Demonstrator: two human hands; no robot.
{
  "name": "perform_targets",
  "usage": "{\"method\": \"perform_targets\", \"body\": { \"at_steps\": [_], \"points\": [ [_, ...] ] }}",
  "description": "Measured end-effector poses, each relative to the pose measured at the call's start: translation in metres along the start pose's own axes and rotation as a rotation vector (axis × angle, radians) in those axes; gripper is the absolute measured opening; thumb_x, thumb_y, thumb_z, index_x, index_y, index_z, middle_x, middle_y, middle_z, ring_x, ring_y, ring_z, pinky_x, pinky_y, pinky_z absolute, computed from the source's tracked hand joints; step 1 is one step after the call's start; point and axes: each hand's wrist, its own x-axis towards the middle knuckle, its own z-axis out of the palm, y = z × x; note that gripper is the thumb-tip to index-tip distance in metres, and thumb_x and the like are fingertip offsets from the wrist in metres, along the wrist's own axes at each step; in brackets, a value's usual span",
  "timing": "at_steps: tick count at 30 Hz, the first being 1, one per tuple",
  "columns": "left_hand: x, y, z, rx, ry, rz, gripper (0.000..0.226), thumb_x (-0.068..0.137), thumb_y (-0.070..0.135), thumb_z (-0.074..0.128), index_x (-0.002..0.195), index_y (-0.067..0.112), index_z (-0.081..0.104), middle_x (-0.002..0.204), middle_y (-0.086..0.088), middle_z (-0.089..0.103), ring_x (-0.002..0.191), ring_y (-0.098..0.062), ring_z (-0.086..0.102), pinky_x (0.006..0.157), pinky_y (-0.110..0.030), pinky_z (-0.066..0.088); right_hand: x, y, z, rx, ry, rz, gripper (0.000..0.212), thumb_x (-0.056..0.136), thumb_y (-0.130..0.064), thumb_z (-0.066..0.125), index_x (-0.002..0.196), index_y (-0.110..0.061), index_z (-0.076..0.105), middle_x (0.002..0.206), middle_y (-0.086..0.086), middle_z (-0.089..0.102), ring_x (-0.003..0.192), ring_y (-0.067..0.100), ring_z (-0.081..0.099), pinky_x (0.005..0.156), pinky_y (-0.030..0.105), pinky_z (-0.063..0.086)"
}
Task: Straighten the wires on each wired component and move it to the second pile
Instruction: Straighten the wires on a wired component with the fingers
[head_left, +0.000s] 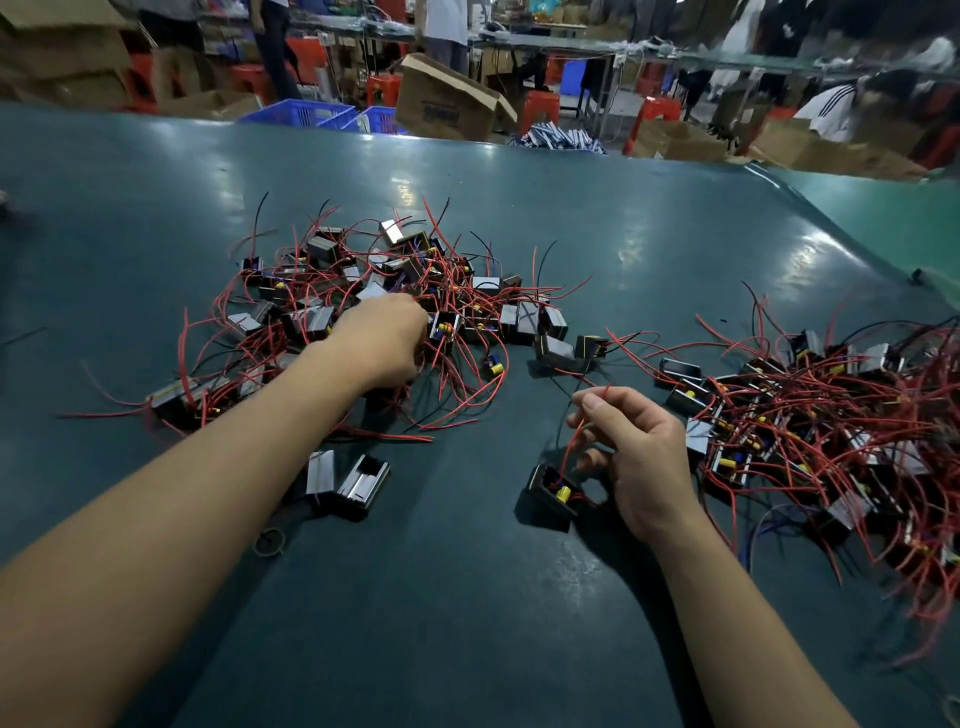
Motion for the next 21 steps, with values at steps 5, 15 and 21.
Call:
{"method": "perform_targets", "body": {
  "at_steps": [5,15,21],
  "points": [
    [-0.017,-0.007,-0.018,-0.432,0.305,-0.076,0.018,0.077,0.017,0.080,0.081,0.017,0.063,0.095,-0.005,0.061,0.090,-0.022,0.060,0.084,-0.037,0.052,0.001,0.001,0.001,-0.014,-0.020,-0.004,0.013,0.093,-0.008,0.060,0.085,-0.010,0.070,0.073,0.004,0.066,0.056,0.010,0.058,0.043,0.023,0.046],
    [-0.090,0.071,0.004,-0.868,0.440,0.412,0.020,0.069,0.000,0.084,0.079,0.004,0.067,0.127,-0.014,0.055,0.109,-0.014,0.061,0.099,-0.024,0.045,0.000,-0.006,-0.001,0.160,-0.064,0.081,0.014,0.092,0.001,0.054,0.092,-0.006,0.066,0.090,0.009,0.073,0.064,0.019,0.067,0.045,0.024,0.050],
    [-0.107,0.077,0.037,-0.844,0.205,0.367,0.016,0.074,0.006,0.079,0.084,0.010,0.068,0.117,-0.001,0.062,0.110,-0.007,0.056,0.097,-0.028,0.045,0.000,0.002,0.002,0.093,-0.096,0.073,0.005,0.089,-0.006,0.064,0.093,-0.007,0.067,0.088,0.013,0.074,0.060,0.017,0.066,0.044,0.023,0.049]
  ]
}}
